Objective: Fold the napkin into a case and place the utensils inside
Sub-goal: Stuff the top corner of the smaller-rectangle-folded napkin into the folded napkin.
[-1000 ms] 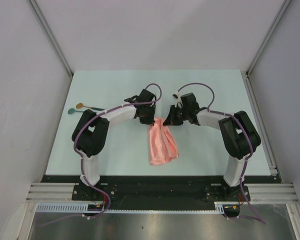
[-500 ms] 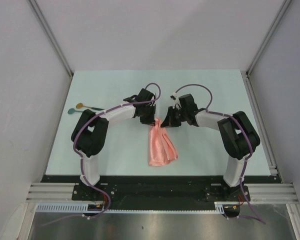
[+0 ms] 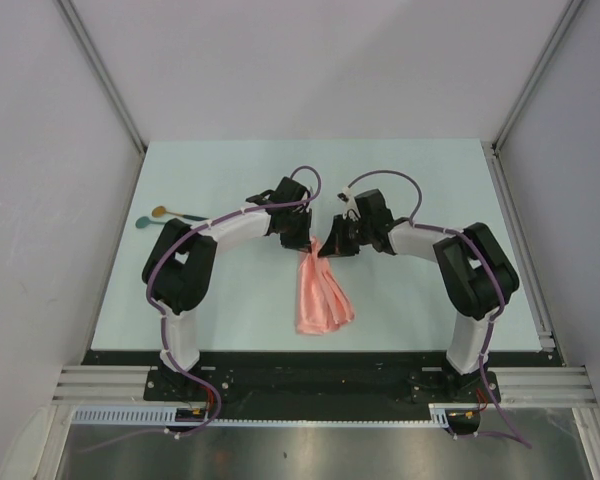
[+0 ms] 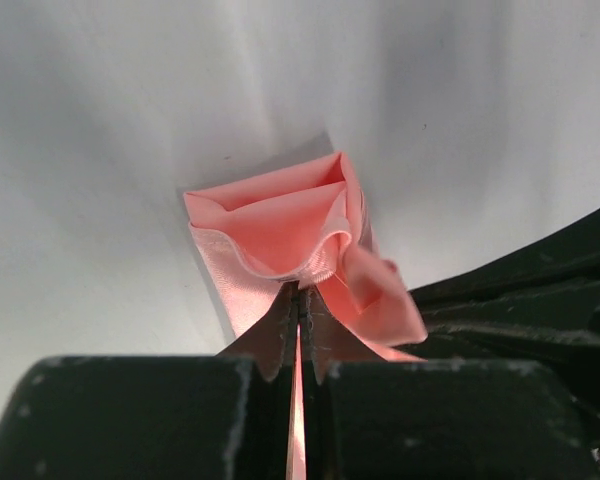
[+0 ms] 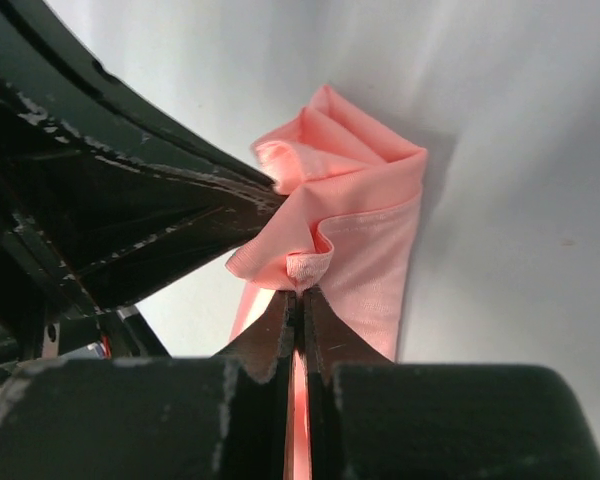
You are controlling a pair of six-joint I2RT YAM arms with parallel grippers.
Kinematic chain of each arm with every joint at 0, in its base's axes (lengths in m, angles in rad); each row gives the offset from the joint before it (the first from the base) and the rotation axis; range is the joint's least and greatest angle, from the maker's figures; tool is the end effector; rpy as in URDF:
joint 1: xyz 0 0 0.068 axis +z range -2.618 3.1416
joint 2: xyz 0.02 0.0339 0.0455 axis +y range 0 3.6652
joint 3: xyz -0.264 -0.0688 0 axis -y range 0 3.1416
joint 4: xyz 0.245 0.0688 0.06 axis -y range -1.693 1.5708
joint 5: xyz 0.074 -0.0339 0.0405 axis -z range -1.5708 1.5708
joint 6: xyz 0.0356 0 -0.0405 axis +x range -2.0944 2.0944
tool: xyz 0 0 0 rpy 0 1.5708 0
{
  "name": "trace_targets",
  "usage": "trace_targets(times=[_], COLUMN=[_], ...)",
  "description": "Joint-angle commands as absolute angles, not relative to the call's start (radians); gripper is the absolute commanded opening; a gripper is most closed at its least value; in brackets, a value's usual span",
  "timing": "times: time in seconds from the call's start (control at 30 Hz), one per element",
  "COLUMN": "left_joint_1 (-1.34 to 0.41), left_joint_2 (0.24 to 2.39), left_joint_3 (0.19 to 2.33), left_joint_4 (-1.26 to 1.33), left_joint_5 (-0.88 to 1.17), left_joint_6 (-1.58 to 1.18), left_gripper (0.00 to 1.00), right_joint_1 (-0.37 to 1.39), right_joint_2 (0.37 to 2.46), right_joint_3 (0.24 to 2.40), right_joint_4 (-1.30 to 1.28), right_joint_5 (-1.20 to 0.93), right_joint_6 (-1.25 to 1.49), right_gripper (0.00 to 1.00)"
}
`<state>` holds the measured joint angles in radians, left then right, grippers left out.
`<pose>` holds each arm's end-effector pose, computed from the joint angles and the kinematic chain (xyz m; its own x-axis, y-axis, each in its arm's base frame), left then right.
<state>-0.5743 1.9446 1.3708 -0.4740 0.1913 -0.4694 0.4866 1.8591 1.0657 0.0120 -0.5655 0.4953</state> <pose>0.3398 -0.2280 0.1823 -0.9260 0.0702 -0.3709 0.2177 0.9020 -0.3728 0.3301 0.1962 0.1608 -0.8952 -0.0196 -0.4452 -0.3473 0.6567 0.6695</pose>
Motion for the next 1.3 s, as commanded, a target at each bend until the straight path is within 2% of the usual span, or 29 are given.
trace_targets(times=[0.0, 0.33, 0.6, 0.87, 0.97, 1.0, 1.1, 1.27], left_joint_1=[-0.569, -0.569, -0.571, -0.571, -0.568, -0.565, -0.561, -0.548], left_joint_2=[1.885, 1.852, 1.812, 1.801, 1.802, 1.802, 1.799, 1.796], left_joint_3=[1.393, 1.374, 1.289, 1.241, 1.246, 1.249, 1.252, 1.243], left_joint_4=[-0.459, -0.446, -0.391, -0.387, -0.39, -0.394, -0.396, -0.388], left_joint_5=[0.216, 0.227, 0.27, 0.256, 0.249, 0.242, 0.239, 0.239], left_joint_6=[-0.476, -0.469, -0.466, -0.48, -0.483, -0.485, -0.495, -0.511], left_gripper=[0.0, 0.0, 0.0, 0.0, 0.0, 0.0, 0.0, 0.0], right_joint_1=[0.532, 0.572, 0.555, 0.538, 0.552, 0.554, 0.566, 0.592], right_joint_2=[1.884, 2.002, 2.017, 2.055, 2.088, 2.092, 2.089, 2.01], right_joint_3=[1.069, 1.057, 1.049, 0.942, 0.962, 0.959, 0.896, 0.877], right_joint_4=[0.061, 0.078, 0.162, 0.642, 0.654, 0.65, 0.693, 0.552], right_joint_5=[-0.571, -0.442, -0.465, -0.577, -0.6, -0.615, -0.608, -0.581], right_joint_6=[0.58, 0.729, 0.909, 1.143, 1.093, 1.085, 1.072, 0.934], right_gripper=[0.0, 0.0, 0.0, 0.03, 0.06, 0.12, 0.21, 0.33])
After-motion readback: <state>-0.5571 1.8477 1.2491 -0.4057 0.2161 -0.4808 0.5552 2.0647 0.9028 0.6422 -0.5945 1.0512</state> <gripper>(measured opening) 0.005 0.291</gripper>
